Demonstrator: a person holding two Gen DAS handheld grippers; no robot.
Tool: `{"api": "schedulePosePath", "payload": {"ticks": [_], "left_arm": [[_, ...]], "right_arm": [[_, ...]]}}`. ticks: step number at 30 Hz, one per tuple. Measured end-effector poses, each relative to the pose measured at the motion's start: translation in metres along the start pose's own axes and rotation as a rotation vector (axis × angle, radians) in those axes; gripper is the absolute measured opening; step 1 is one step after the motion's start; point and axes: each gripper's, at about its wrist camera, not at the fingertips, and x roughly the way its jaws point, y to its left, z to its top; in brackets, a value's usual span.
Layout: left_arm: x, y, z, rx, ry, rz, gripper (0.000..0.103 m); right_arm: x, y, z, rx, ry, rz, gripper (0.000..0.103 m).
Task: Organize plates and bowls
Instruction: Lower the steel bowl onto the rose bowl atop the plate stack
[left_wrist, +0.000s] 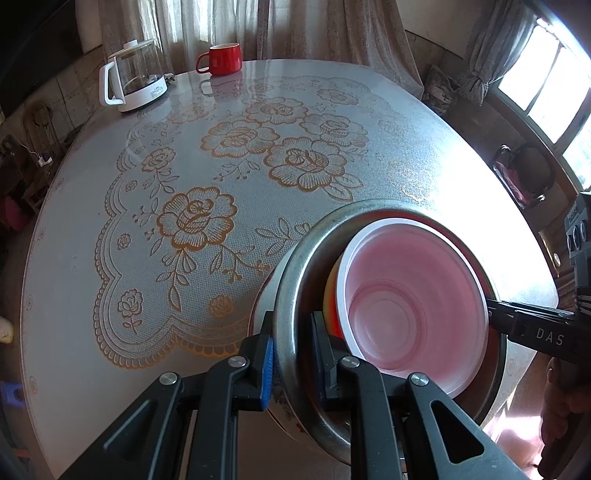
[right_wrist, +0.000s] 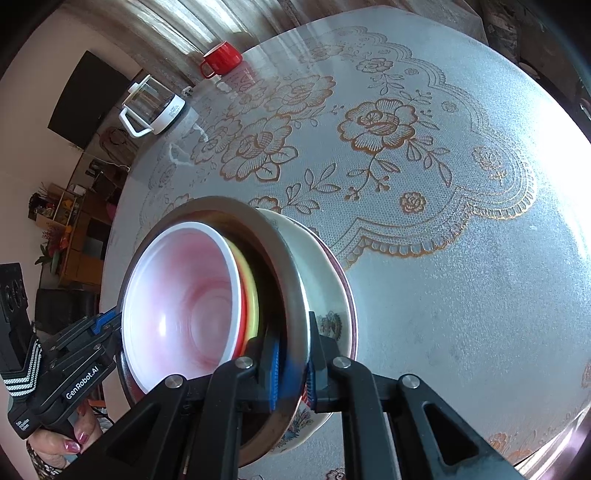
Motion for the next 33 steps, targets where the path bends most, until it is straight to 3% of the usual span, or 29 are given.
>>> {"api": "schedulePosePath", "payload": {"ticks": [10, 20, 24, 33], "left_arm": [[0.007, 0.005, 0.0, -0.022, 0.019, 0.014, 0.018], [0.012, 0.002, -0.005, -0.008, 0.021, -0.004, 0.018], [0.011, 0.002, -0.002, -0.013, 0.014, -0.01, 0.018], [0.01, 0.003, -0.002, -0.03, 0.015, -0.002, 0.018]], "right_arm": [[0.007, 0.0, -0.001, 0.02, 0.021, 0.039, 0.011], [0.0, 0.001, 0.001, 0.012, 0.012, 0.012, 0.013], [-0.001, 0.0, -0.001, -0.005, 0.03, -0.015, 0.019], [0.002, -0.003, -0.003, -0.013, 0.04, -0.006, 0.019]]}}
